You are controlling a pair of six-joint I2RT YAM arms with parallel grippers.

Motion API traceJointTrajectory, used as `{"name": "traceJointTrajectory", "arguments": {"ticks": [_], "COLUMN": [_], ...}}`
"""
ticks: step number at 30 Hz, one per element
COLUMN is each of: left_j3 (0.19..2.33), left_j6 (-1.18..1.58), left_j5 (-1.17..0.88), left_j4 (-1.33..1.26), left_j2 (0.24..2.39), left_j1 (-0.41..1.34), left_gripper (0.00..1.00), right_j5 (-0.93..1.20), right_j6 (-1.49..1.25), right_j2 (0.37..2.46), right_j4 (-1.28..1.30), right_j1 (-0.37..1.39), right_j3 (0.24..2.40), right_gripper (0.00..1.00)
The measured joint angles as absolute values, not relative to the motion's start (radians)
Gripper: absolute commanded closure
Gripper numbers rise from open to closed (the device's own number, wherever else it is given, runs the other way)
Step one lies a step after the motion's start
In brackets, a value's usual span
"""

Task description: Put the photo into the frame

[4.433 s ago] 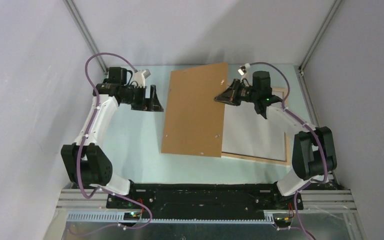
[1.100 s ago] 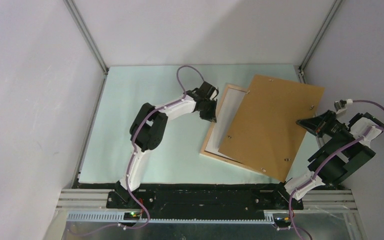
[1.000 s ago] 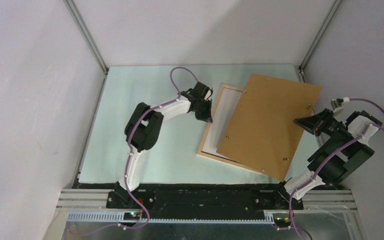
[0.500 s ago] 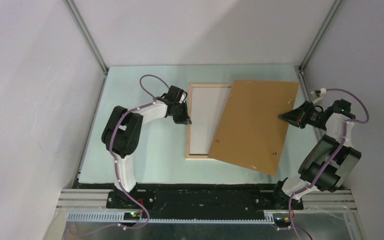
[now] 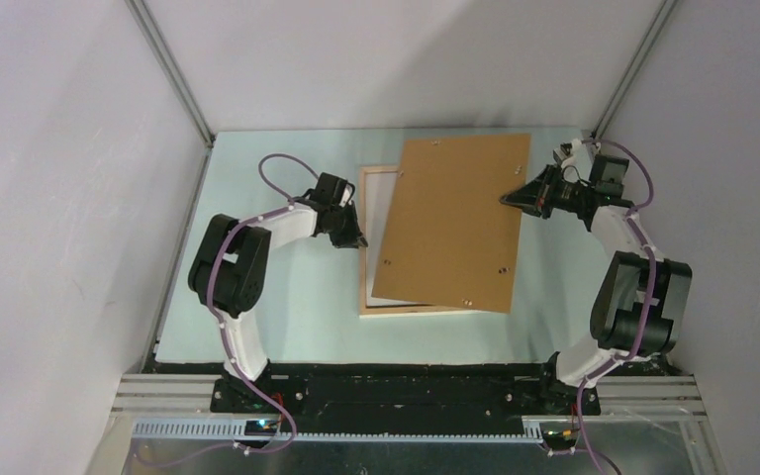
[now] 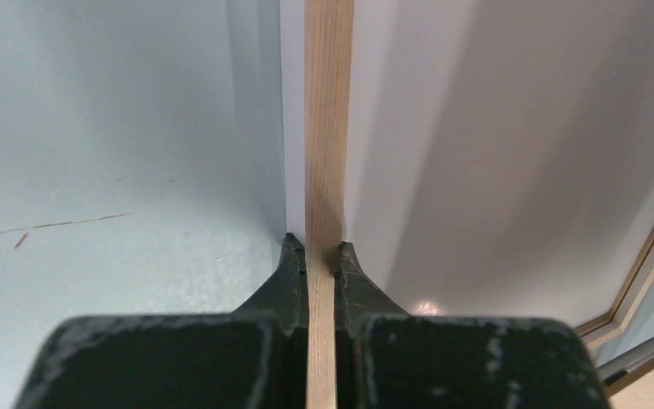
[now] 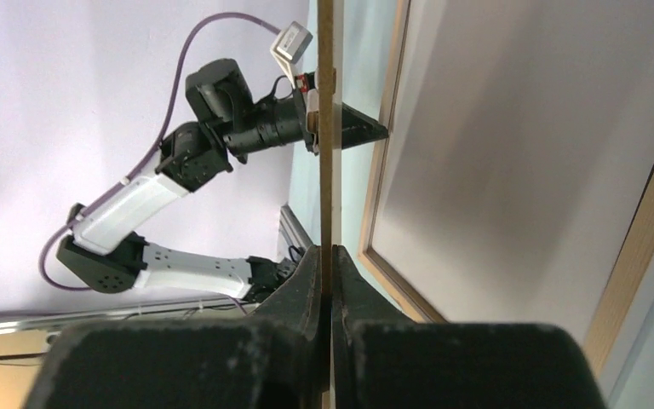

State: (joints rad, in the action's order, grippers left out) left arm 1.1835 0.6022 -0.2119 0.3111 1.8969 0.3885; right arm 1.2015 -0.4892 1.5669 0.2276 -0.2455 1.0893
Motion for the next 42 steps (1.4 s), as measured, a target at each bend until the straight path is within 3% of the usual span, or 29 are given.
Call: {"name": "traceJointTrajectory", "arguments": {"ticks": [3,7,21,42], "left_j3": [1.157,1.126,1.133,1.193], "left_j6": [0.6,0.585,0.466,0.356], "left_j5": [-0.212,-0.204,-0.205,-0.168], "left_j4": [0.302,0.302,0.386,0.459], "left_j2": [1.878,1.851,1.829,1.829], "left_j1": [0.375,0.364,0.354,0.344], "left_gripper": [0.96,0.83,0.48,0.45], "right_j5": [1.202,1.2,1.201,1.202], "right_j6": [-0.59,-0.662,-0.622,-0.456], "right_j2": [1.616,1.688,1.816,1.845], "right_j4": [0.114,0.039,0.091,0.29], "right_j1": [-0.213,-0.175,-0.128,-0.133], "right_j3": [1.089,1.098,1.253,1.314], "right_gripper": [1.0,1.0,1.0,1.0]}}
